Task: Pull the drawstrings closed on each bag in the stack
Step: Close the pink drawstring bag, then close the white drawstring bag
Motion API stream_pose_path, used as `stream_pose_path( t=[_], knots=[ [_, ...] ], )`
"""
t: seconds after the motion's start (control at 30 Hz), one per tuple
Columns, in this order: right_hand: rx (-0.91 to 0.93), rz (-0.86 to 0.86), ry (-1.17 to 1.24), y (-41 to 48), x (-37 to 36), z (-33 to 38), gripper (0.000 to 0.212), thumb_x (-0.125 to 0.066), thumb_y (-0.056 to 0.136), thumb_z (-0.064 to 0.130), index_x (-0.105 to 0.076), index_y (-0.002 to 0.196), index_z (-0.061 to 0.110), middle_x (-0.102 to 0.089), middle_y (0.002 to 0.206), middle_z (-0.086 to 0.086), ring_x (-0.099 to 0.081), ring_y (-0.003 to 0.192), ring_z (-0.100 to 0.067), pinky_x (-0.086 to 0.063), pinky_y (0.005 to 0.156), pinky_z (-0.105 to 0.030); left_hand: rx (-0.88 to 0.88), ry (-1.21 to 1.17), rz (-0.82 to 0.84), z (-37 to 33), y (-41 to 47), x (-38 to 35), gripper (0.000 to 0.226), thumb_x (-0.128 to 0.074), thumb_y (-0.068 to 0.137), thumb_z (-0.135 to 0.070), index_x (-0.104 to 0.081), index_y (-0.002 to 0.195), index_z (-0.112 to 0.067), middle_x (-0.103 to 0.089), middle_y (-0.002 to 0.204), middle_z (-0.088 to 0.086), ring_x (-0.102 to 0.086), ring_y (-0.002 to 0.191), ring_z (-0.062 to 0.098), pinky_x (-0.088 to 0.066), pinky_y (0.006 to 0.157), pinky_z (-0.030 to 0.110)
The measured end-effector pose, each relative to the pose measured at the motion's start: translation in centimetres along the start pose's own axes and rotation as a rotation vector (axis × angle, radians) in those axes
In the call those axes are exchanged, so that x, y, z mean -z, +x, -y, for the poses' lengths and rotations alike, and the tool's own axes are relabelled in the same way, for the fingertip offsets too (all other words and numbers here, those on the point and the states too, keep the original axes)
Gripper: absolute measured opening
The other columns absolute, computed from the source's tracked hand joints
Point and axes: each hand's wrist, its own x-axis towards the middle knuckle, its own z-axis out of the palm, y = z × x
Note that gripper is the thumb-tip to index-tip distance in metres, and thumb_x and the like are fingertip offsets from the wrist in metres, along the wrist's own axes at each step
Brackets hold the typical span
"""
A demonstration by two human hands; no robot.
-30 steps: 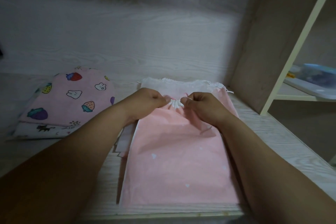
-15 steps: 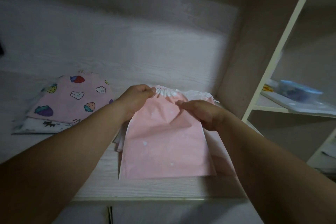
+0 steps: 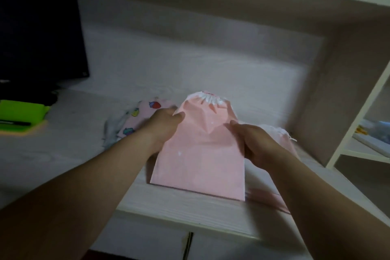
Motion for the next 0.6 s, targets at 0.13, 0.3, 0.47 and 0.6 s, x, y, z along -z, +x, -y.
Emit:
stream_pose_path(
  t=[0.13,0.3,0.47,0.6],
  knots=[
    [0.080,0.014,-0.052,1.0,-5.4,1.3,0.023,-0.068,0.098,0.026,-0.060,0.082,0.011,-0.053,0.079,-0.011,-0.051,0.072,-0.024,-0.043,0.064,-0.032,-0.092,0.128,-0.236,0.2,2.1,5.0,0.031,-0.061,0.099,-0.033,-0.076,0.105,-0.006,-0.075,0.102,0.016,-0.071,0.100,0.035,-0.056,0.088,0.035],
    [0.119,-0.011,-0.087,4.1,-11.2,3.1,0.019,-0.065,0.096,0.021,-0.057,0.082,0.010,-0.048,0.079,-0.011,-0.046,0.073,-0.025,-0.041,0.064,-0.035,-0.208,0.626,-0.606,-1.3,3.9,9.5,0.025,-0.059,0.100,-0.033,-0.063,0.113,-0.013,-0.064,0.122,0.016,-0.060,0.116,0.039,-0.046,0.090,0.040],
    [0.105,-0.125,-0.267,6.6,-15.1,1.9,0.033,-0.067,0.093,0.021,-0.058,0.065,0.006,-0.055,0.063,-0.012,-0.052,0.060,-0.027,-0.042,0.060,-0.034,-0.665,1.052,-0.370,-0.5,4.4,7.5,0.052,-0.054,0.099,-0.038,-0.045,0.149,-0.028,-0.044,0.154,0.006,-0.041,0.142,0.031,-0.031,0.114,0.044],
    [0.200,-0.193,-0.560,6.2,-16.4,0.2,0.034,-0.062,0.083,0.041,-0.067,0.085,0.008,-0.070,0.081,-0.010,-0.067,0.084,-0.035,-0.043,0.067,-0.032,-0.323,1.247,0.053,3.0,6.3,6.0,0.068,-0.026,0.098,-0.073,-0.015,0.160,-0.046,0.001,0.173,-0.003,0.007,0.159,0.026,0.002,0.126,0.055]
  ],
)
